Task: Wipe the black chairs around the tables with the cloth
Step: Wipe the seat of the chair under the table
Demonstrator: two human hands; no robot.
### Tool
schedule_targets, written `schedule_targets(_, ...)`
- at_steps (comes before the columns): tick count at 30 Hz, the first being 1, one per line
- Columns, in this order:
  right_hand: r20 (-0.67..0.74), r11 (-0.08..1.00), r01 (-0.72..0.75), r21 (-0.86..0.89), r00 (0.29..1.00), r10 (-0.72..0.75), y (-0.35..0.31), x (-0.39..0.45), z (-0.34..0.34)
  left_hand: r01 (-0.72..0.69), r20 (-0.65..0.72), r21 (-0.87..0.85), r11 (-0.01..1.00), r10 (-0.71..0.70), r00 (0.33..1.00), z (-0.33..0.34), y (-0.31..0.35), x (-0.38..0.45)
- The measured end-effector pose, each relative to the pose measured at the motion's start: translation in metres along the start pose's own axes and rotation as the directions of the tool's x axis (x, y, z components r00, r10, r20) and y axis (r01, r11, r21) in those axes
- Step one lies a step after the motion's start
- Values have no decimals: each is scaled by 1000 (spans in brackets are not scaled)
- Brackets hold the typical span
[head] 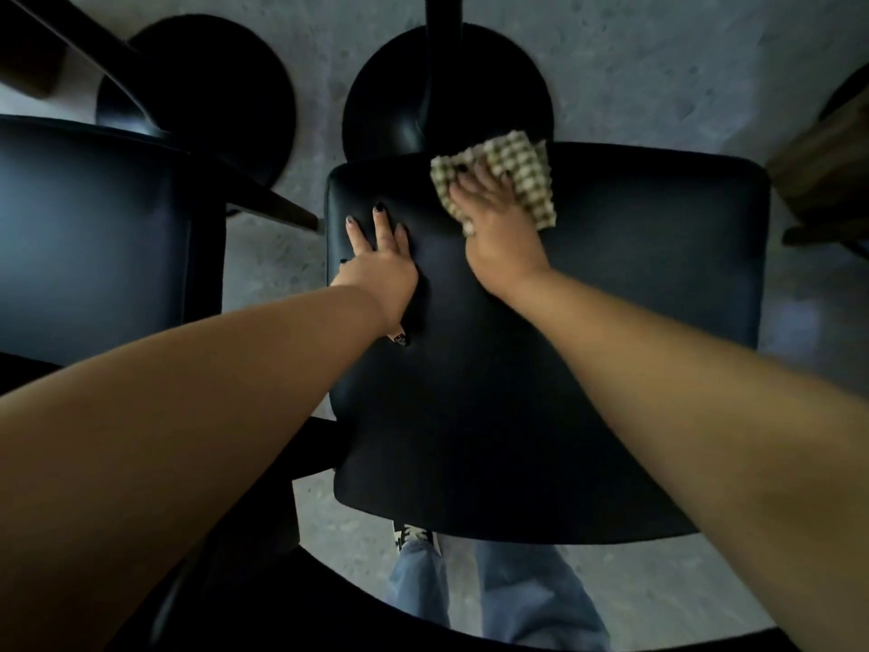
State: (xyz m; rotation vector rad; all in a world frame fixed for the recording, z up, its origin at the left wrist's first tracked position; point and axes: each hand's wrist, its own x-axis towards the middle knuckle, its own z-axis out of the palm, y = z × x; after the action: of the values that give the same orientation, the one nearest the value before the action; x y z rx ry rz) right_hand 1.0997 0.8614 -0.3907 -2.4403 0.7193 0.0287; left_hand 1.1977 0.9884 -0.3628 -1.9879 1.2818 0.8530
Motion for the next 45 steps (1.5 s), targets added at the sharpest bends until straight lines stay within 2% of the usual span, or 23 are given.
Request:
schedule_targets(2, 34, 997, 71, 34, 997, -72, -7, -24, 7, -18, -7, 45, 999, 19, 1000, -1, 1, -3)
schedule_targets(6, 123, 985, 121, 125, 983, -137, -13, -71, 20, 12, 28, 7, 1000, -12, 1000, -6, -1, -9)
schedule_targets(13, 161, 928, -35, 370, 987, -27, -32, -155, 50, 35, 46, 9, 999, -35, 998, -23, 1, -20)
schedule_targets(17, 235, 919, -36, 392, 970, -62, -35, -177, 51, 24, 38, 16, 1000, -25, 999, -29, -3, -28)
schedule_targets(21, 314, 909, -107, 403, 949, -27, -38, -183, 44, -12, 109, 1, 1000, 11, 994, -30, 7, -47)
schedule_targets(24, 415, 945, -138, 295, 910, 3, -42, -182, 43, -89, 154, -6, 996, 89, 984, -25, 26, -65)
schedule_targets(27, 474, 951, -160, 266, 880, 15, -45, -192, 44, -135, 178, 2, 991, 133, 975, -14, 41, -77)
schedule_targets(29, 530, 928, -248, 279, 846, 67, -47, -202, 49, -129, 188, 6, 992, 125, 974, -6, 47, -79)
schedule_targets(30, 540, 881, -324, 343, 836, 97, -50, -206, 51, -123, 190, 7, 992, 120, 975, -3, 49, -80)
schedule_targets(32, 572, 600, -561, 569, 795, 201, -62, -210, 51, -119, 180, 0, 993, 117, 977, -1, 47, -78)
schedule_targets(34, 631, 349, -688, 636, 724, 279, -71, -215, 58, -122, 139, -10, 992, 122, 983, -1, 44, -75)
schedule_targets(35, 632, 368, -688, 625, 723, 280, -70, -220, 63, -128, 109, -16, 992, 129, 986, -1, 42, -73)
schedule_targets(37, 580, 660, -580, 477, 772, 259, -66, -227, 50, -141, 65, -43, 989, 144, 987, -2, 39, -70)
schedule_targets(38, 640, 739, -552, 386, 738, 217, -68, -228, 45, -147, 59, -65, 987, 151, 987, -3, 39, -68)
schedule_targets(40, 670, 893, -410, 185, 718, 190, -60, -229, 40, -150, 60, -100, 984, 156, 986, -3, 39, -66)
schedule_targets(41, 708, 898, -416, 145, 677, 200, -60, -229, 37, -148, 63, -111, 983, 156, 986, -2, 39, -64)
schedule_targets(43, 725, 894, -435, 106, 649, 229, -62, -226, 28, -140, 57, -130, 982, 148, 987, -2, 42, -59)
schedule_targets(45, 779, 867, -490, 86, 576, 249, -61, -215, 11, -129, 40, -162, 978, 137, 990, -3, 46, -54)
